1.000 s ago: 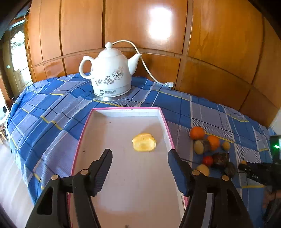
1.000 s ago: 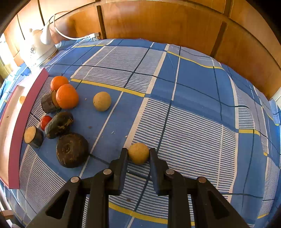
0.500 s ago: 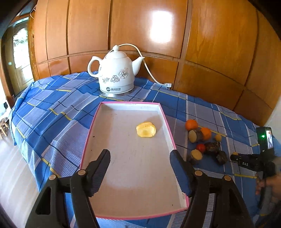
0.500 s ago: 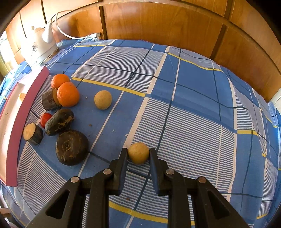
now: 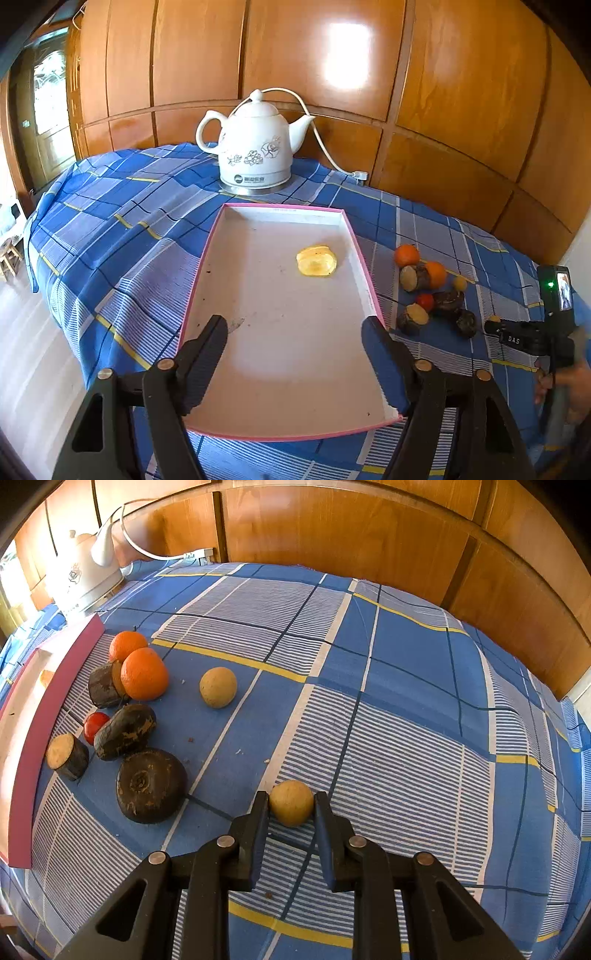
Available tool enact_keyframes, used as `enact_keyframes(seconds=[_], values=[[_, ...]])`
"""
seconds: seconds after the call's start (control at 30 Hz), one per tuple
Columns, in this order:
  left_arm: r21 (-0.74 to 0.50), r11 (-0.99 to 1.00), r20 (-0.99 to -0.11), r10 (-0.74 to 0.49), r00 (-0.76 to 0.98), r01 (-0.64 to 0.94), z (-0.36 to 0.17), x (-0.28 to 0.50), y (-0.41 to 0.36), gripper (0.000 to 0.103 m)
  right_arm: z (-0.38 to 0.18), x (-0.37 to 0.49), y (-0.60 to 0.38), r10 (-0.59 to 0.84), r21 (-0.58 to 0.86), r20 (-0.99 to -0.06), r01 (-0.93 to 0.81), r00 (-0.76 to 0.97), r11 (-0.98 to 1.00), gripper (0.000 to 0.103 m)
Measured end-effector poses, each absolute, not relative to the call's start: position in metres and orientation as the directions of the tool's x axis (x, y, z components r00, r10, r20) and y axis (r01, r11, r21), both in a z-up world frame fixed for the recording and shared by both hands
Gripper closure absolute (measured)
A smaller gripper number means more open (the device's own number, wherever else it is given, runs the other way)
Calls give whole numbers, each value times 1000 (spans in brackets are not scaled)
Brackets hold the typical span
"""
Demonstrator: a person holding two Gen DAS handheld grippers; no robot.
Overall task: Organize fruits
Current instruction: 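Hold the small tan potato in the right gripper, then carry the tan potato into the tray and open the right gripper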
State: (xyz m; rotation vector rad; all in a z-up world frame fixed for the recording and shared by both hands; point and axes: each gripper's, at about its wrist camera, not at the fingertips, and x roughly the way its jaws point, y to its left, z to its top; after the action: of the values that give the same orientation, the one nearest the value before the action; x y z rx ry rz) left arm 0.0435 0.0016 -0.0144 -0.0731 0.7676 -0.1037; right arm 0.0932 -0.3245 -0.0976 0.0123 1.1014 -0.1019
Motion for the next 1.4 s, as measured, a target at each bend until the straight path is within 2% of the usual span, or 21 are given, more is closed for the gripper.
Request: enact_keyframes(seconds=[0.53,0.73,1.07,1.23,1.4], values=[[-101,994,-703,-92,705,30,-23,43,15,24,-94,94,-334,-91,-32,-895,140,437,990,79],[-114,993,-709,-96,698,21,-27,45,21,24,-70,86,-335,-68,8,-860,145,505,989,79],[-120,992,-718,-57,694,-42,-35,48,45,24,-26,74,-228,148,71,-801,-154,579,986,79],[-126,986,-717,-15,697,-108,-37,48,71,24,-22,81,-161,259,109,-791,-289,554,951,79],[-134,977,-713,21,701,-165,-38,45,96,24,-27,92,-104,301,104,-796,-371,525,923,79]])
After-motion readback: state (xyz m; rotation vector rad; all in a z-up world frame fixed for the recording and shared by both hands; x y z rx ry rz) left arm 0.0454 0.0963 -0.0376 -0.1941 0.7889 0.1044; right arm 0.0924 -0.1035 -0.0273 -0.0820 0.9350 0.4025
